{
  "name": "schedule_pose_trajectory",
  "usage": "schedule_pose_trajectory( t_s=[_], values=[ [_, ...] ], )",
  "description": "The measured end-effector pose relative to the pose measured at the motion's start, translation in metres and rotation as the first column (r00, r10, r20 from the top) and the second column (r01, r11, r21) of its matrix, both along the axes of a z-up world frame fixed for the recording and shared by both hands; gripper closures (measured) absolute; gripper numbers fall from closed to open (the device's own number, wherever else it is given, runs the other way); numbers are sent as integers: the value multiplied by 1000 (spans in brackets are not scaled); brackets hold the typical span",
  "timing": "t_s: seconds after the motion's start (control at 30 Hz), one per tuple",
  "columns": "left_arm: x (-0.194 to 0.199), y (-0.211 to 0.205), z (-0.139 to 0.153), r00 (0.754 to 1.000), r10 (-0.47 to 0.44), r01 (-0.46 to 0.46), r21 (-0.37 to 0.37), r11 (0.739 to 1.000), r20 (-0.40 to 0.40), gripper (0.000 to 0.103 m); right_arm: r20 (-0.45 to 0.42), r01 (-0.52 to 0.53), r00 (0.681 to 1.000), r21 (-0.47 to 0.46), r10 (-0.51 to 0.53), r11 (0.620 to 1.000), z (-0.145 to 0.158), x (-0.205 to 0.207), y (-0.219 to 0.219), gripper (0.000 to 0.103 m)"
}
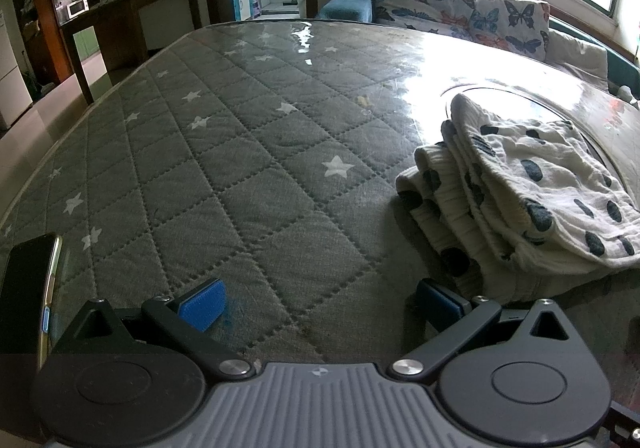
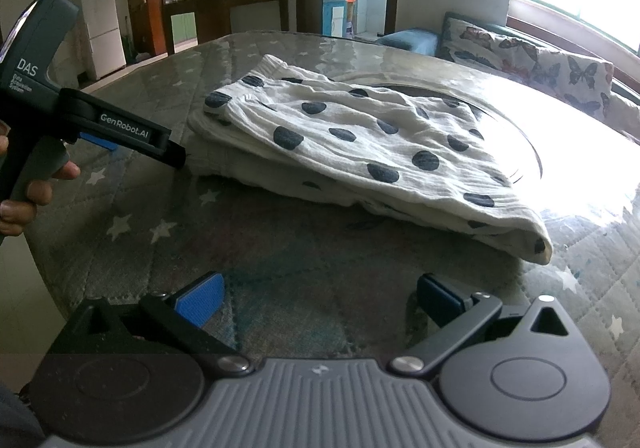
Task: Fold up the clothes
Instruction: 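Move both grippers toward the folded white polka-dot cloth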
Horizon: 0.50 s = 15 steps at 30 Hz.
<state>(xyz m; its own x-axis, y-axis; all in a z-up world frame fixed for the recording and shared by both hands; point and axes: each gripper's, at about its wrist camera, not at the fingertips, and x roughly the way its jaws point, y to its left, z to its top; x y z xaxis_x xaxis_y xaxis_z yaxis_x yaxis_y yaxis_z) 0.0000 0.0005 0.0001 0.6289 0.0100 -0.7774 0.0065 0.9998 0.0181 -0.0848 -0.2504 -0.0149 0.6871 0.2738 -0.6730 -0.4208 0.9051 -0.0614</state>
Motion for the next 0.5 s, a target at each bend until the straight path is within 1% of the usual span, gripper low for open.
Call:
schedule_pose_trajectory(
  t_s=[0.07,0.13,0.17,0.27,0.3,0.37,0.4,0.5],
  values=[
    [0,2,0,1000,-13,13,-2,1000,-8,0,3,-13,1000,-13,13,1000,2,0,2,1],
    [-2,6,0,1000,-24,24,-5,1000,-12,0,6,-26,1000,-26,26,999,4,1,3,7],
    [-3,8,0,1000,-26,26,-7,1000,-13,0,8,-33,999,-33,33,999,5,1,4,8],
    [1,18,0,999,-18,17,-33,999,-33,0,12,-52,999,-53,53,997,8,1,7,9],
    [-1,18,1,999,-15,14,-36,999,-31,0,18,-62,998,-60,63,996,10,2,8,11],
    [-3,19,3,1000,-8,7,-39,999,-25,0,44,-95,994,-78,98,992,18,4,14,15],
    [-1,29,5,1000,-7,6,-46,999,-22,0,57,-110,992,-87,115,990,22,6,16,18],
    [-2,38,11,1000,1,-2,-71,997,-15,0,98,-160,980,-127,173,979,33,14,28,20]
  ],
)
